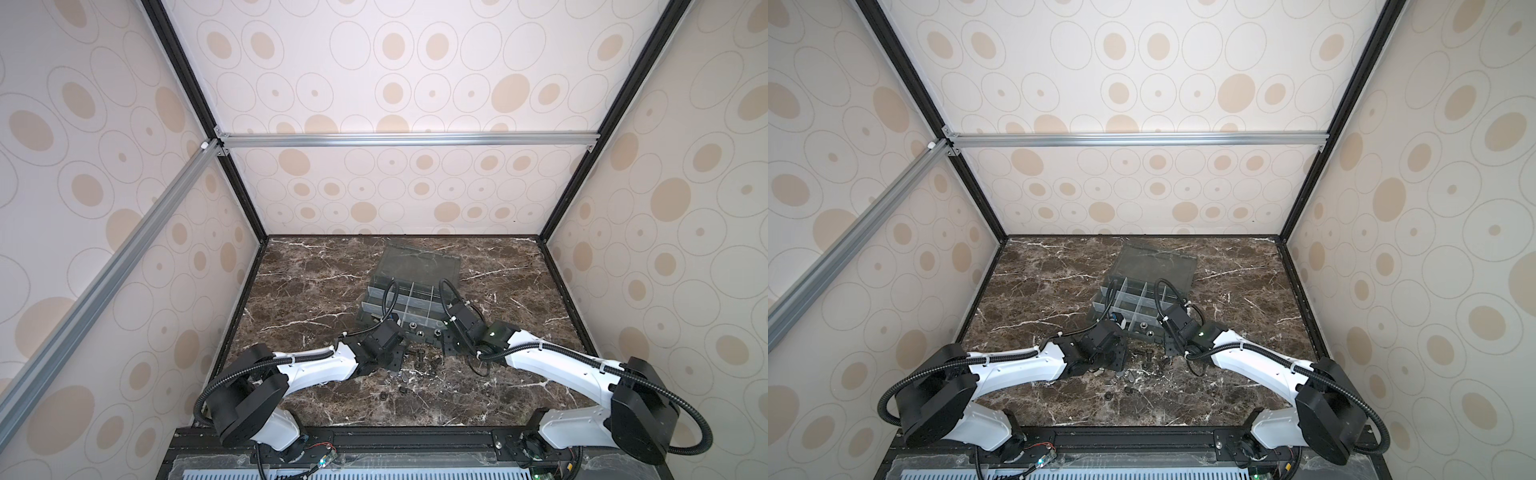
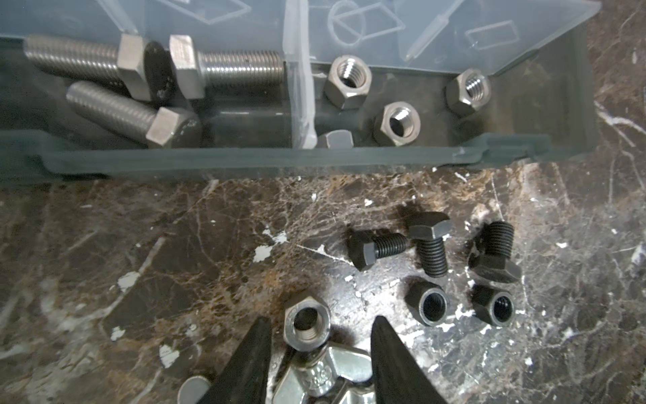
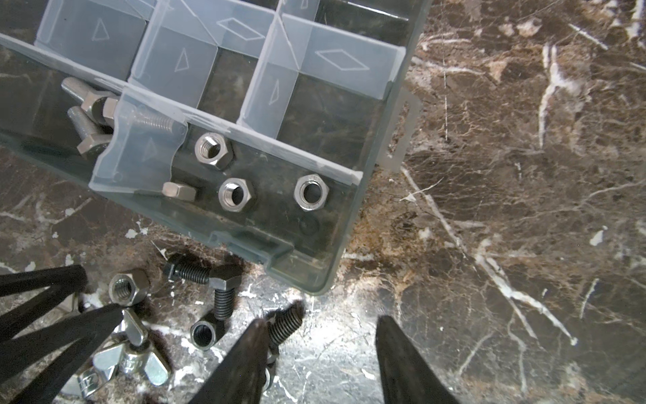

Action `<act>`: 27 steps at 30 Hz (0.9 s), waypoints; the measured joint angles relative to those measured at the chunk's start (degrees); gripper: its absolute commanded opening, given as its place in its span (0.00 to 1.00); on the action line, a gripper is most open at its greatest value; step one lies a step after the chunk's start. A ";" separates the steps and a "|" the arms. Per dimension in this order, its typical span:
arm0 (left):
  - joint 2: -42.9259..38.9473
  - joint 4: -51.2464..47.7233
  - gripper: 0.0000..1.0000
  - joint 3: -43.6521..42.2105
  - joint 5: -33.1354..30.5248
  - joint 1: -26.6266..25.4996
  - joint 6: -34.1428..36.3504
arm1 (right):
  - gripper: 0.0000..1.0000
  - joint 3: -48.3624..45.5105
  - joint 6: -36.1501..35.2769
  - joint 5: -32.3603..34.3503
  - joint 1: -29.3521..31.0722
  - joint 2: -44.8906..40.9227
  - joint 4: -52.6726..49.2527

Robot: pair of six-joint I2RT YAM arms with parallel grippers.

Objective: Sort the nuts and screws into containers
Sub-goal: 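Lower the left gripper and close it on a silver hex nut, then lift the silver hex nut with the left gripper toward the box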

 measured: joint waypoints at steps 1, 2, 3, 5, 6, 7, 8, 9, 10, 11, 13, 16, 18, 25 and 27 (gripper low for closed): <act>0.17 -0.11 0.47 0.04 -0.20 -0.04 0.02 | 0.54 -0.07 0.02 0.00 0.00 0.00 -0.02; 0.39 -0.26 0.47 0.07 -0.37 -0.11 0.02 | 0.54 -0.11 0.09 0.00 0.00 -0.02 0.00; 0.63 -0.48 0.47 0.09 -0.61 -0.22 0.04 | 0.54 -0.13 0.11 0.00 0.00 -0.02 0.00; 1.05 -0.74 0.47 0.11 -1.03 -0.42 0.13 | 0.54 -0.22 0.15 0.00 0.00 -0.13 0.04; 1.36 -0.90 0.47 0.13 -1.27 -0.50 0.20 | 0.54 -0.37 0.17 0.00 0.00 -0.26 0.07; 1.55 -1.05 0.47 0.15 -1.38 -0.57 0.26 | 0.54 -0.48 0.22 0.00 0.00 -0.44 0.00; 1.88 -1.33 0.47 0.24 -1.53 -0.68 0.37 | 0.54 -0.63 0.28 0.02 0.00 -0.57 0.04; 2.25 -1.60 0.47 0.35 -1.70 -0.79 0.50 | 0.54 -0.76 0.35 0.02 0.00 -0.68 0.02; 2.56 -1.77 0.47 0.50 -1.79 -0.87 0.59 | 0.54 -0.81 0.37 0.02 0.00 -0.70 0.02; 2.93 -1.95 0.46 0.70 -1.90 -0.98 0.74 | 0.54 -0.85 0.39 0.02 0.00 -0.70 0.04; 3.48 -2.16 0.46 1.07 -2.10 -1.16 0.92 | 0.54 -0.94 0.50 0.00 0.00 -0.70 0.04; 4.37 -2.27 0.44 1.55 -2.32 -1.25 1.33 | 0.54 -1.05 0.59 0.02 0.00 -0.70 0.09; 5.16 -2.60 0.44 2.12 -2.43 -1.25 1.66 | 0.54 -1.09 0.61 0.02 0.00 -0.70 0.07; 6.64 -3.17 0.40 3.28 -3.48 -1.31 2.47 | 0.54 -1.09 0.98 0.02 0.00 -0.70 0.15; 6.88 -3.21 0.38 3.32 -3.78 -1.36 2.58 | 0.54 -1.09 1.03 0.00 0.00 -0.70 0.17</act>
